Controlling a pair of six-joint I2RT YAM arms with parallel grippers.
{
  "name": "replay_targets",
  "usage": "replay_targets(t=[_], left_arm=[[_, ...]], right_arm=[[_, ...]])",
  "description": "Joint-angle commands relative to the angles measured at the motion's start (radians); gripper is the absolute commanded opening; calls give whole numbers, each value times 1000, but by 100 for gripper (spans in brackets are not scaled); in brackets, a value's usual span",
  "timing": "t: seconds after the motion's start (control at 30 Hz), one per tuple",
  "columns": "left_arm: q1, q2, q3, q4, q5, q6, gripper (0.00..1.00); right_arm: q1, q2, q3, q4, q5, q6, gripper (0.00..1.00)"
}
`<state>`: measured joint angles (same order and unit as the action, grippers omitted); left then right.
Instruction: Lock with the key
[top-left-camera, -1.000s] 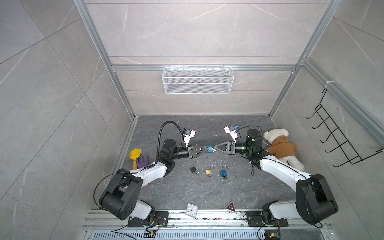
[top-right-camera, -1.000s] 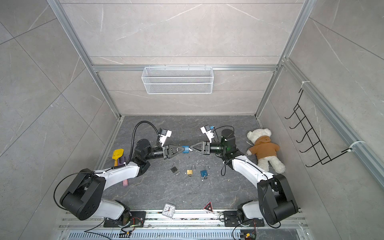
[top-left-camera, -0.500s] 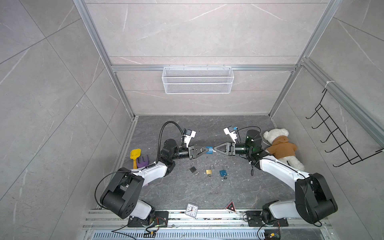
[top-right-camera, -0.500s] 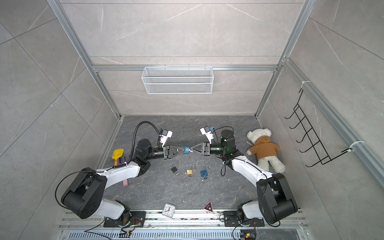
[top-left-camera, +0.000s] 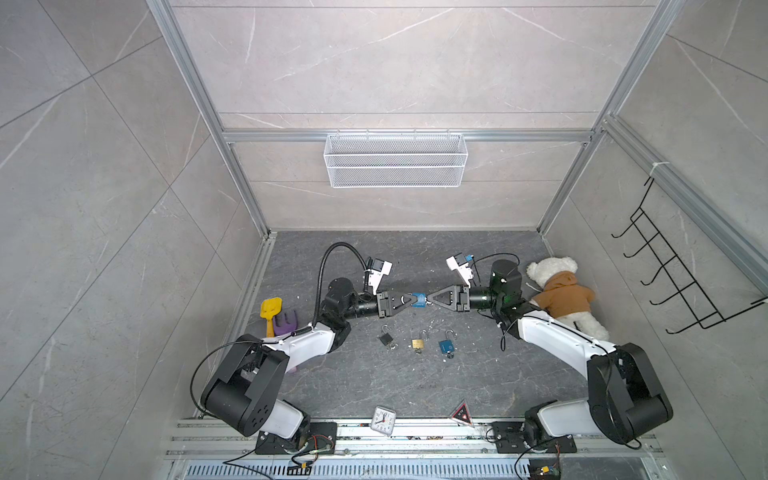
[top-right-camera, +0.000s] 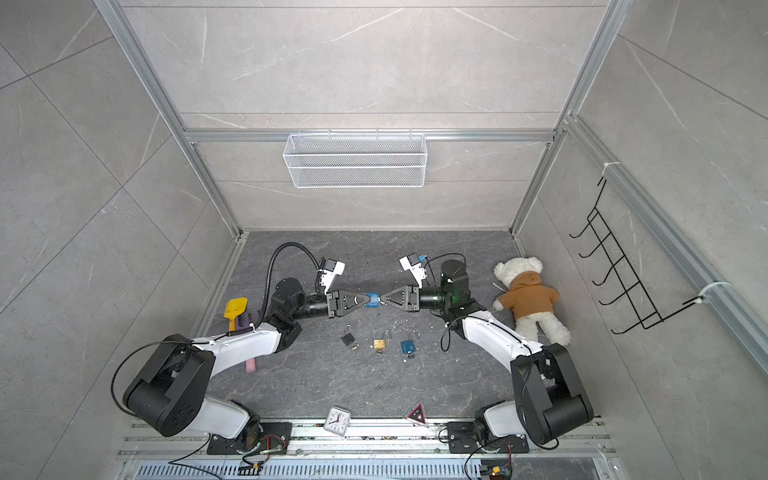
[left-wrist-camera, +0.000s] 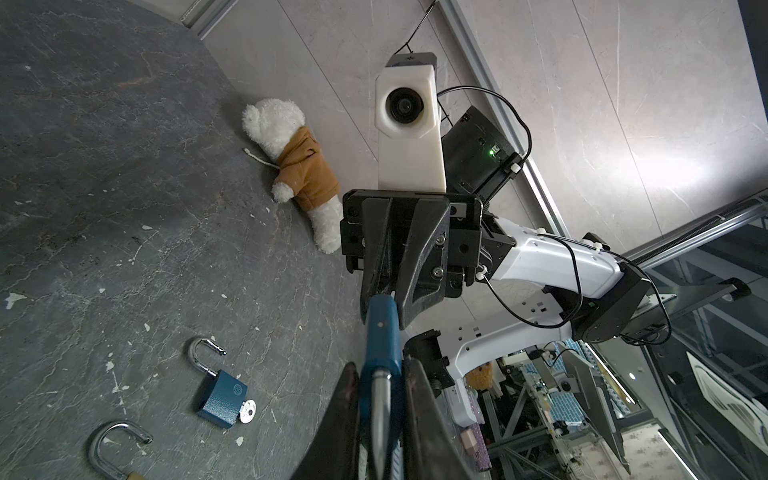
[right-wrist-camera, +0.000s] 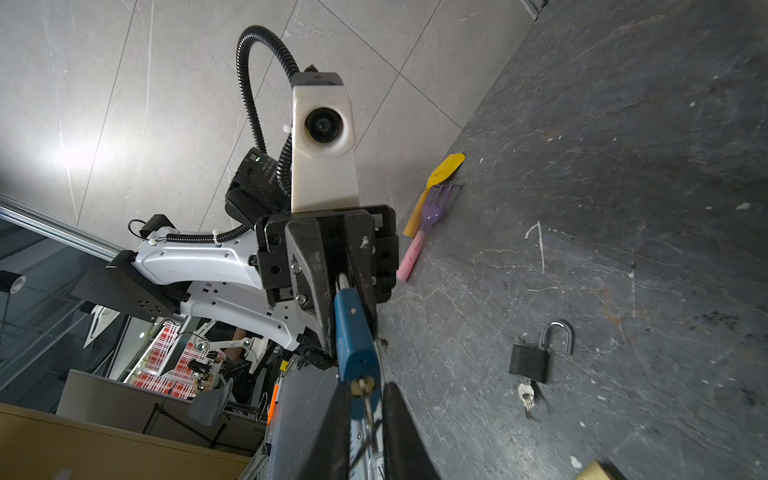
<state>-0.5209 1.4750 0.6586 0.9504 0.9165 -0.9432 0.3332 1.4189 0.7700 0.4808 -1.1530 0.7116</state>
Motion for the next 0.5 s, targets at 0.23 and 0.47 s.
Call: replay_targets(t=[0.23, 0.47], left_arm=[[3, 15, 52, 99, -8, -10, 0], [12, 22, 38, 94, -14, -4, 0]], right_arm=[[4, -10, -23, 24, -23, -4, 7], [4, -17, -23, 30, -27, 1, 0]])
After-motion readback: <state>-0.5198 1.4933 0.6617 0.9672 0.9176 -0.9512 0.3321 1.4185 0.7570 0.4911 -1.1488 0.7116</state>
